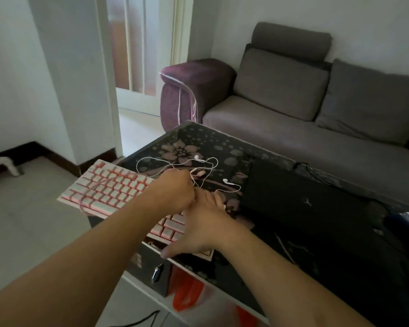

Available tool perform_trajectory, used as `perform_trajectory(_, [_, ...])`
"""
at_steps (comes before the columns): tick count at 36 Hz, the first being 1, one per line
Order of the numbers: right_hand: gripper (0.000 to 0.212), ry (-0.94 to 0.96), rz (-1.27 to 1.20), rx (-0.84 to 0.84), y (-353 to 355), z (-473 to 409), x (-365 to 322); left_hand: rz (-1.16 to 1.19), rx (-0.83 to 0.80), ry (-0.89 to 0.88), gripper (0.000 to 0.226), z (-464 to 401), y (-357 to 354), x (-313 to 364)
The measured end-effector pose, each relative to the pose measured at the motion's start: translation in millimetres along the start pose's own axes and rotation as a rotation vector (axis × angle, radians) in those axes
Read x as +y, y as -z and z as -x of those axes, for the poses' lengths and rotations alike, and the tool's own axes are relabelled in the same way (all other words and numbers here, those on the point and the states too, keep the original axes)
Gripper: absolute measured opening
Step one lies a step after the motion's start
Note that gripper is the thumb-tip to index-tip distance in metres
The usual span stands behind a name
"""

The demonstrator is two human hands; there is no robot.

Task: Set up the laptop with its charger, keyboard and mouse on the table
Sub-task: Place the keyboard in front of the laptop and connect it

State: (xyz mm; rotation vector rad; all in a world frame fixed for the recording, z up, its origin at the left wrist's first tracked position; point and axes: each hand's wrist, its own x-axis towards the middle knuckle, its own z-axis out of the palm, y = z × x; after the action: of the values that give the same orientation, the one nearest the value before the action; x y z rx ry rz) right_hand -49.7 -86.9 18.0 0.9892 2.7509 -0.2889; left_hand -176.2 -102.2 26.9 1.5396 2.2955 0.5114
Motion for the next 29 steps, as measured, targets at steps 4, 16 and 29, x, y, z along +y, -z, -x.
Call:
perform_trajectory(4, [0.127,0.007,0.023,-0.023,-3,-24,-18,0.050,0.019,0.031,0.027,-3,7,-9])
perform_trajectory(16, [0.136,0.026,0.025,0.272,14,33,0,0.255,0.241,-0.057,0.023,6,51,19])
perform_trajectory(29, [0.139,-0.289,0.144,0.542,51,193,134,0.156,0.348,-0.350,0.043,22,31,98])
